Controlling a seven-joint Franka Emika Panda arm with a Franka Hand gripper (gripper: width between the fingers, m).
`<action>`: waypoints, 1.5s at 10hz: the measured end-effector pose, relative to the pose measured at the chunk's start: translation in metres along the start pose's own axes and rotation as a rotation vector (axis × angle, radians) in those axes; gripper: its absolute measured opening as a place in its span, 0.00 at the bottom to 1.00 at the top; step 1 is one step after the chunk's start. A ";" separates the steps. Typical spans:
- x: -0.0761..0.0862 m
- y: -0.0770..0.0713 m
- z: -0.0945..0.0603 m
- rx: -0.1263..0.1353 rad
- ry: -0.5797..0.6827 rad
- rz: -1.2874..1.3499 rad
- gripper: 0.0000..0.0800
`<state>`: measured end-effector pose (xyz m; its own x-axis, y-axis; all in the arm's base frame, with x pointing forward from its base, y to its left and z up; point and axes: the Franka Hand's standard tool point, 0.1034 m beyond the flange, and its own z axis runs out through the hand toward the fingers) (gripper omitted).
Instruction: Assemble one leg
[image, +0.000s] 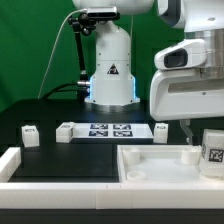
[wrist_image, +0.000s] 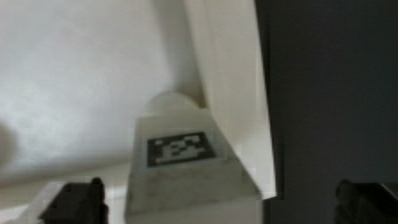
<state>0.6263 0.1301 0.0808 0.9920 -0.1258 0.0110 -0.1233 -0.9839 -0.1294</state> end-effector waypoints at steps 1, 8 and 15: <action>0.000 -0.001 0.000 0.001 0.001 0.000 0.81; 0.000 0.002 0.000 -0.001 0.001 0.004 0.40; 0.003 0.014 0.001 0.075 0.012 0.494 0.40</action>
Offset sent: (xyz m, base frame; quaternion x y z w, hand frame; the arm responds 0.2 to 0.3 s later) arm 0.0000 0.0000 0.0000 0.0000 0.0000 0.0000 1.0000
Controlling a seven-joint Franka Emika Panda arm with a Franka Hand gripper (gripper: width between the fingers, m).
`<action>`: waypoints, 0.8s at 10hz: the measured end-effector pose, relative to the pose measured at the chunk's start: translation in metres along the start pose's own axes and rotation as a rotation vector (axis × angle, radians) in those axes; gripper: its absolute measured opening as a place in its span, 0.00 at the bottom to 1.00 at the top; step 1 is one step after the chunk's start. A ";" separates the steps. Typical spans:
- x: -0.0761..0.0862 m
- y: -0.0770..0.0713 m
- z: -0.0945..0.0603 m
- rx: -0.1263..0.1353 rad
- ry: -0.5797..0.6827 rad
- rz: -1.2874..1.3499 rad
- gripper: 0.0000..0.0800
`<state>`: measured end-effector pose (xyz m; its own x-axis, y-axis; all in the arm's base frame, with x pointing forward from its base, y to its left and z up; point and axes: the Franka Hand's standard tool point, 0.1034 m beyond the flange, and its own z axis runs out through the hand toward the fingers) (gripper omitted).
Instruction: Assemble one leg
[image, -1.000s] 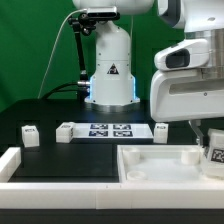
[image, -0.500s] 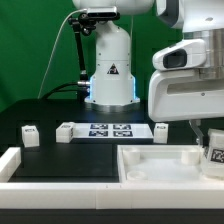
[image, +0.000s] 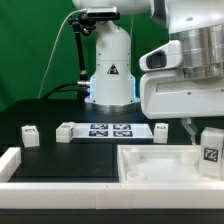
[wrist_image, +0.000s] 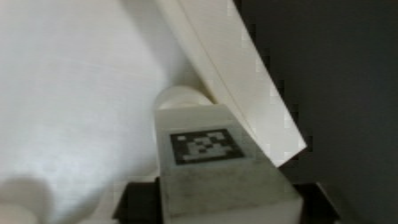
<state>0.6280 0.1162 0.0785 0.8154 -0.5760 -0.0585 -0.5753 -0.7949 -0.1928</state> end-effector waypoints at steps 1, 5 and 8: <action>0.000 0.000 0.001 0.009 0.008 0.112 0.40; -0.008 -0.004 0.005 0.025 0.001 0.422 0.40; -0.012 -0.008 0.006 0.037 -0.019 0.685 0.39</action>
Offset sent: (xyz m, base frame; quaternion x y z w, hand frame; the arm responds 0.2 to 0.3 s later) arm -0.0062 0.0001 -0.0045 -0.0056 0.0111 0.2644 0.9643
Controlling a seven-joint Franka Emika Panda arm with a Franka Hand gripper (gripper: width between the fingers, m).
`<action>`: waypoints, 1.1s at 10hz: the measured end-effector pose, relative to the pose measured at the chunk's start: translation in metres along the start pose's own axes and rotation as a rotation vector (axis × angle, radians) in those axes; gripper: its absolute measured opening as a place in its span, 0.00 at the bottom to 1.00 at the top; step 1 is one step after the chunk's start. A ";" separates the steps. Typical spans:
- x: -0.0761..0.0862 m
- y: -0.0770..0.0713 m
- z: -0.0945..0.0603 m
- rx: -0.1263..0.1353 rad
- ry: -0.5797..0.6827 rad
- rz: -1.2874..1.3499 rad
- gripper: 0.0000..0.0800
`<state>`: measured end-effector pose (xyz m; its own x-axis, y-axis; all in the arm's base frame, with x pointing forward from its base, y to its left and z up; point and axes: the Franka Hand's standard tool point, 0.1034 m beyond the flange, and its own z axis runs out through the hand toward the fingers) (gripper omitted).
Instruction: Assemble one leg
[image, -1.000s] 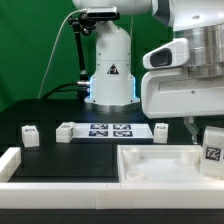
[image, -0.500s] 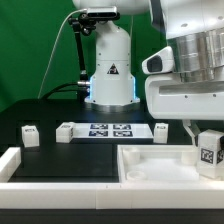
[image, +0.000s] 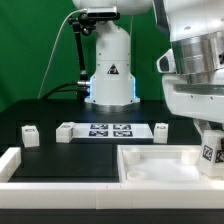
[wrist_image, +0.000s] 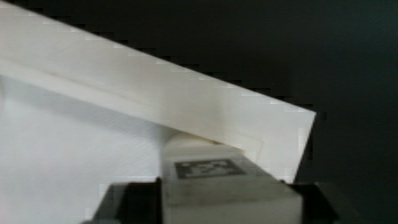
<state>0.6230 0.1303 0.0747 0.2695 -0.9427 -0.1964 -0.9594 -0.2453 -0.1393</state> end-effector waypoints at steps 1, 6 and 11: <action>0.000 0.000 0.000 0.000 0.000 -0.016 0.51; -0.001 0.004 0.001 -0.046 0.015 -0.394 0.81; 0.001 0.000 -0.003 -0.127 0.084 -1.043 0.81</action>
Offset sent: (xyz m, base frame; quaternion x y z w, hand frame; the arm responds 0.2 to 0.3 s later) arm 0.0000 0.0000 0.0000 0.0000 0.0000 0.0000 1.0000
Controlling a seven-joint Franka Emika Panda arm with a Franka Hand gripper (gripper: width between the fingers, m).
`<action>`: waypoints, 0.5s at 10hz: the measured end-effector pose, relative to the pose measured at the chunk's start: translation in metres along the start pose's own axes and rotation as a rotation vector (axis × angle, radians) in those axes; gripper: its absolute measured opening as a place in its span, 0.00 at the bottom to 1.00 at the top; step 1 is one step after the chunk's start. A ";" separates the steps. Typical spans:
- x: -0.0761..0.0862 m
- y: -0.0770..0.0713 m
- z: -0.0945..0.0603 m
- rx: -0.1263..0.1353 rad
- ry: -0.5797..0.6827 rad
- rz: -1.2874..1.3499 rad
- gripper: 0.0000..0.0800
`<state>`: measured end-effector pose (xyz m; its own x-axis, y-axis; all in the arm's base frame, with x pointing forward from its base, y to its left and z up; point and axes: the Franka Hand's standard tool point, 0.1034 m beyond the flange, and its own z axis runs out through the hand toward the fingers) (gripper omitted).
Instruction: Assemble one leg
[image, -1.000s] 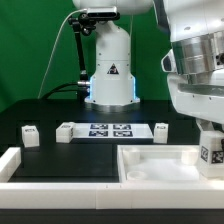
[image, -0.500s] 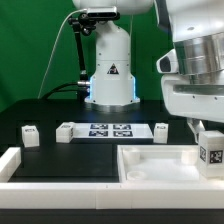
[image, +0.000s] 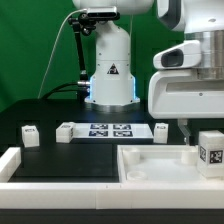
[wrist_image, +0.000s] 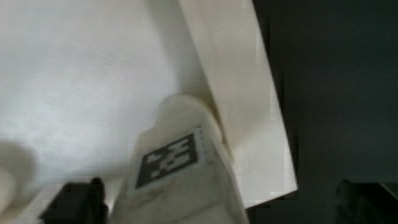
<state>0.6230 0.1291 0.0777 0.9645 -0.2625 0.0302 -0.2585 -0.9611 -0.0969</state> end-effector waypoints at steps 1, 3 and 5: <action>0.001 -0.002 -0.001 -0.011 0.008 -0.142 0.81; 0.009 0.004 -0.003 -0.017 -0.001 -0.354 0.81; 0.014 0.021 0.003 -0.002 -0.027 -0.489 0.81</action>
Offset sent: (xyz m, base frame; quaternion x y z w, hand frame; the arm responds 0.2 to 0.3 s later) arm 0.0172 -0.0158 -0.0045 0.0014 -0.0227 -0.2538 0.9670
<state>0.6310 0.1058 0.0736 0.9740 0.2220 0.0463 0.2250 -0.9714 -0.0760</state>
